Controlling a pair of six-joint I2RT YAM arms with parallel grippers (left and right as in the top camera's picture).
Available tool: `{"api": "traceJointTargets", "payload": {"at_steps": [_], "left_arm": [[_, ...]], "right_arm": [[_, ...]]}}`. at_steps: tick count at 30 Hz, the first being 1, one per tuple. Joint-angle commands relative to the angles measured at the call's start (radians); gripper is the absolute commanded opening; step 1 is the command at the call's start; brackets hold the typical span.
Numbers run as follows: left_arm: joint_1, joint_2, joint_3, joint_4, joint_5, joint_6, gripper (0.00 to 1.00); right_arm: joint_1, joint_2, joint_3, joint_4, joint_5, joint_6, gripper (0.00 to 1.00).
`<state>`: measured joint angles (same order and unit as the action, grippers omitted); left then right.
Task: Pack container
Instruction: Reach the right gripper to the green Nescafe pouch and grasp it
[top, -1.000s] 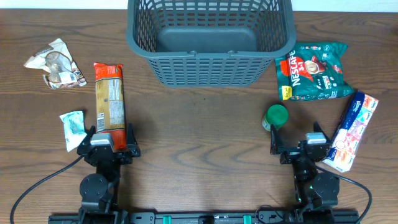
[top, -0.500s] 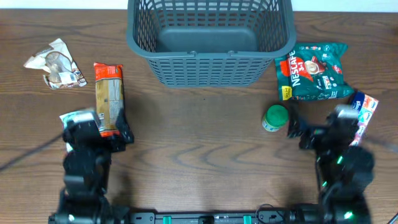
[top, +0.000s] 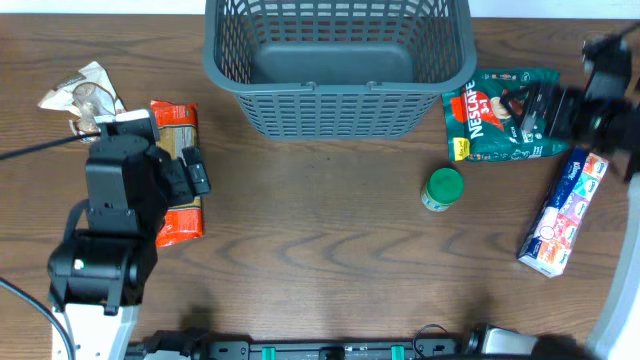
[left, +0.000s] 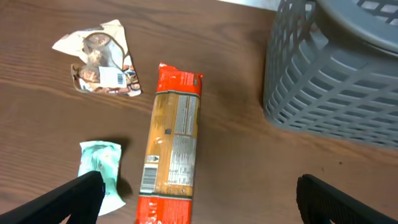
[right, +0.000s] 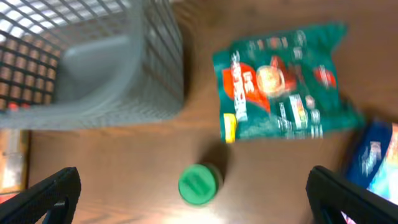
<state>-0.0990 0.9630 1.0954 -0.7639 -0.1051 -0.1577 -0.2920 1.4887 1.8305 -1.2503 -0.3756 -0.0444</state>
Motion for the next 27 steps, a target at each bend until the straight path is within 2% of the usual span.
{"api": "traceJointTargets", "payload": {"at_steps": [1,6,10,15,21,27], "left_arm": [[0.005,0.016,0.037,-0.018,-0.008,-0.005,0.99],[0.005,0.016,0.037,-0.018,-0.008,-0.005,0.99],[0.005,0.016,0.037,-0.017,-0.008,-0.005,0.99],[0.005,0.016,0.037,-0.017,-0.008,-0.005,0.99],[0.005,0.016,0.037,-0.017,-0.008,-0.005,0.99],[0.005,0.016,0.037,-0.018,-0.008,-0.005,0.99]], "right_arm": [[-0.013,0.091,0.175,-0.015,0.011,-0.022,0.99],[-0.078,0.239,0.335,-0.07,0.004,0.029,0.99],[-0.145,0.361,0.375,-0.095,-0.069,0.027,0.99],[-0.172,0.506,0.375,-0.122,-0.099,-0.058,0.99],[-0.173,0.651,0.375,-0.089,-0.037,-0.102,0.99],[-0.172,0.758,0.375,-0.06,-0.031,-0.261,0.99]]}}
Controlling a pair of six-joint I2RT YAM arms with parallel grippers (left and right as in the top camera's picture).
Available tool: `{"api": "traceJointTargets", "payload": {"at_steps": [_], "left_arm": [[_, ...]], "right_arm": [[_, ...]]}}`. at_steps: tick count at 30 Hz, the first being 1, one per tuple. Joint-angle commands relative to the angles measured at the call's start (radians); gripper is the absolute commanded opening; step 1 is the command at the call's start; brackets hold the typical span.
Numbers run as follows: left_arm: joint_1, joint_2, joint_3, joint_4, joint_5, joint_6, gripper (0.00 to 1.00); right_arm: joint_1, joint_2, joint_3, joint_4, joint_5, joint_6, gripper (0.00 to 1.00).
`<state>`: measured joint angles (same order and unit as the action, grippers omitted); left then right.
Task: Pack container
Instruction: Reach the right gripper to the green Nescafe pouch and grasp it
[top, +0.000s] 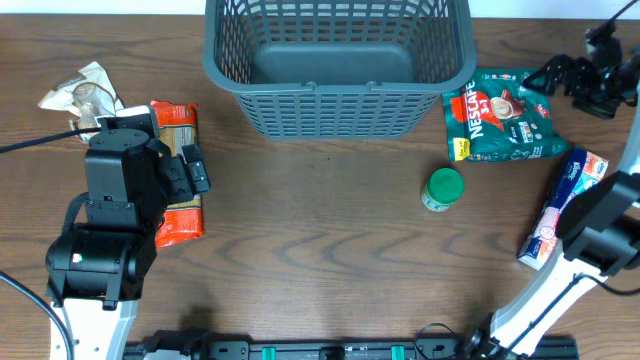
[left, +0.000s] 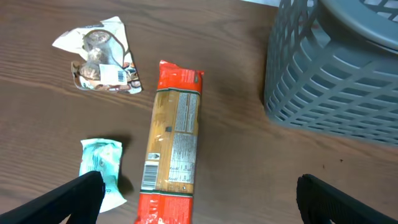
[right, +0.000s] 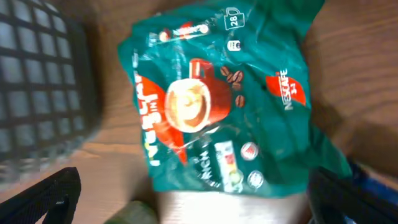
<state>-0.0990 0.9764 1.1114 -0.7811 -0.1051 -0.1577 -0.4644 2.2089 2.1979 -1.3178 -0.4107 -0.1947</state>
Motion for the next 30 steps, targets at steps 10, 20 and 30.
{"api": "traceJointTargets", "payload": {"at_steps": [10,20,30], "left_arm": [[0.004,0.003,0.021,-0.005,-0.008,-0.004,0.99],[0.004,0.003,0.021,-0.026,-0.008,-0.004,0.98],[0.004,0.003,0.021,-0.025,-0.008,0.0,0.99]], "right_arm": [[0.007,0.136,0.006,0.095,0.049,-0.23,0.99],[0.01,0.241,0.006,0.183,0.033,-0.23,0.99],[0.049,0.359,0.006,0.241,-0.004,-0.229,0.99]]}}
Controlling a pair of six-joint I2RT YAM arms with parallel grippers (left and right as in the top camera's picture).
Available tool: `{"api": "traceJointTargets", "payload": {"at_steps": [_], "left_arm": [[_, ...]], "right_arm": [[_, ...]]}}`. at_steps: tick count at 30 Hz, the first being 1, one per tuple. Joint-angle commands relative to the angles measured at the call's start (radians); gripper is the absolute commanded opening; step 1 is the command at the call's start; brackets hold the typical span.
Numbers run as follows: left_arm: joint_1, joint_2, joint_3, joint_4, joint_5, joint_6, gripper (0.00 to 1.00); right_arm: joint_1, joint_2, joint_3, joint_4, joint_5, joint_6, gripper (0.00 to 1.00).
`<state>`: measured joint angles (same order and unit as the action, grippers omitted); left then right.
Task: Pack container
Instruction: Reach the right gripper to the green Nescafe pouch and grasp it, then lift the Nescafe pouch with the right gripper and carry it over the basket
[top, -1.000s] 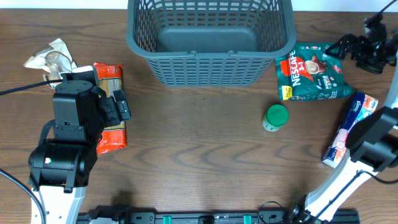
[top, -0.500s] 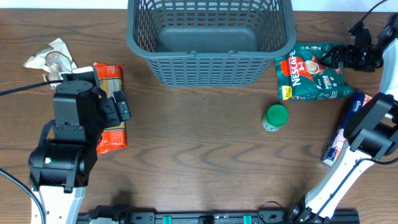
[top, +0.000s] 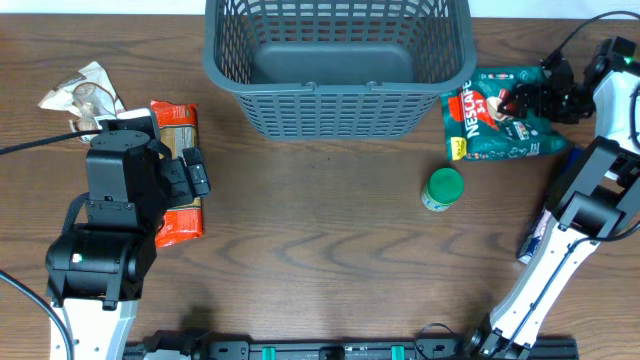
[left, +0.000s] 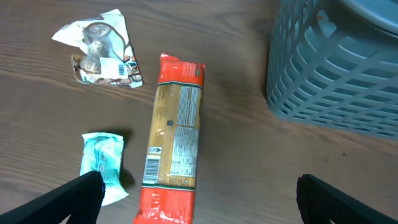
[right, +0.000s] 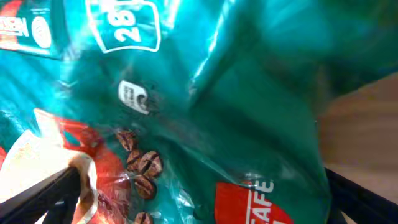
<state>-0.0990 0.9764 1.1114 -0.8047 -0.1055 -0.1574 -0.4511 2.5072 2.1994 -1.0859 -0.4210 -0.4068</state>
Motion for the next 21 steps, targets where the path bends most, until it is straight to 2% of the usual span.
{"api": "traceJointTargets", "payload": {"at_steps": [1,5,6,8,12,18,21], "left_arm": [[0.004,0.003,0.021,-0.002,-0.008,-0.001,0.99],[0.004,0.003,0.021,-0.002,-0.008,-0.001,0.99],[0.004,0.003,0.021,-0.002,-0.008,-0.001,0.99],[0.004,0.003,0.021,-0.002,-0.008,-0.001,0.99],[0.004,0.003,0.021,-0.002,-0.008,-0.001,0.99],[0.004,0.003,0.021,-0.002,-0.008,-0.001,0.98],[0.004,0.003,0.021,-0.002,-0.008,-0.001,0.98]], "right_arm": [[0.04,0.068,0.004,0.01,-0.009,-0.017,0.99],[0.058,0.091,0.004,0.018,-0.081,-0.017,0.97],[0.06,0.093,0.004,0.021,-0.097,-0.016,0.89],[0.062,0.093,0.004,0.026,-0.111,-0.01,0.67],[0.062,0.093,0.004,0.027,-0.108,0.01,0.36],[0.062,0.093,0.004,0.0,-0.107,0.027,0.01],[0.058,0.09,0.005,-0.006,-0.107,0.075,0.01]]}}
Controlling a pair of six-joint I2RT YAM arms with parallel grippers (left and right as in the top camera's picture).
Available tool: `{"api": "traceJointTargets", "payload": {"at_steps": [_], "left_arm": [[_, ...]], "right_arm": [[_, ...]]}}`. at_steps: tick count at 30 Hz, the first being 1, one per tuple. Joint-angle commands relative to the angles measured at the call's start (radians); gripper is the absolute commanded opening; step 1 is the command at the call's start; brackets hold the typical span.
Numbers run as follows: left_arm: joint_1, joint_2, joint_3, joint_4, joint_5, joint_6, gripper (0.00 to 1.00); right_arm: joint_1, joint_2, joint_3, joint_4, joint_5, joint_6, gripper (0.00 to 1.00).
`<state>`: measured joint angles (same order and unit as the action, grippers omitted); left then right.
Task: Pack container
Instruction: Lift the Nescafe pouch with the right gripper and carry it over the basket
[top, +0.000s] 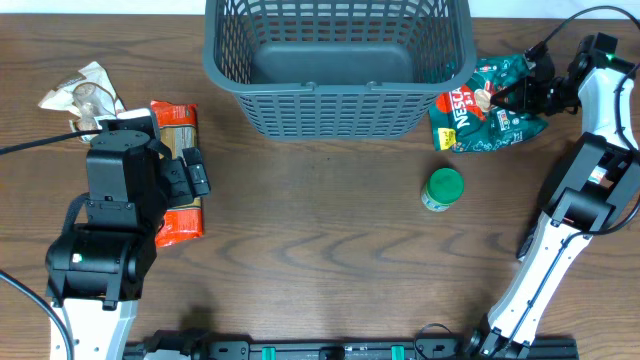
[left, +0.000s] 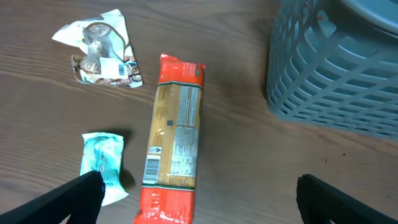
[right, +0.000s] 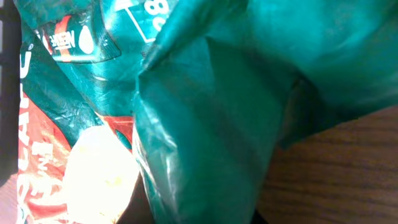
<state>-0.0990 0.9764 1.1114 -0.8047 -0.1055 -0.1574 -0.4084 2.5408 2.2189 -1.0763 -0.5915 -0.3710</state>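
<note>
The grey basket (top: 340, 100) stands at the back middle of the table. Just right of it, the green Nescafe bag (top: 480, 115) is crumpled and tilted, with my right gripper (top: 532, 93) shut on its right end. The bag (right: 205, 112) fills the right wrist view and hides the fingers. My left gripper (left: 199, 202) is open and hovers above the near end of the red and yellow pasta packet (left: 176, 143), with nothing between its fingers.
A green-lidded jar (top: 442, 187) stands in front of the bag. A small teal packet (left: 102, 165) lies left of the pasta. A crumpled clear wrapper (left: 99, 53) lies at the far left. The basket's wall (left: 336, 74) rises to the left arm's right.
My right gripper has shut on the Nescafe bag. The bag lay flat and is now bunched up and shifted left toward the basket. The left arm has not moved.
My right gripper was open above the bag and the jar. It then stood closer over the bag, then right down on its right end, still open. Now it grips the bag, which has moved toward the basket. My left gripper stayed open over the pasta throughout.
</note>
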Motion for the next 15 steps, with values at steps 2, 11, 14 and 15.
{"api": "traceJointTargets", "payload": {"at_steps": [2,11,14,15], "left_arm": [[0.004,0.003,0.021,-0.002,-0.008,-0.001,0.99],[0.004,0.003,0.021,-0.002,-0.008,-0.001,0.99],[0.004,0.003,0.021,-0.002,-0.008,-0.001,0.98],[0.004,0.003,0.021,-0.002,-0.008,-0.001,0.99]], "right_arm": [[0.012,0.053,-0.014,-0.019,0.064,0.073,0.01],[-0.004,-0.061,-0.013,-0.034,0.141,0.143,0.01],[-0.005,-0.135,-0.013,-0.034,0.198,0.147,0.01],[-0.005,-0.157,-0.013,-0.034,0.209,0.147,0.01]]}}
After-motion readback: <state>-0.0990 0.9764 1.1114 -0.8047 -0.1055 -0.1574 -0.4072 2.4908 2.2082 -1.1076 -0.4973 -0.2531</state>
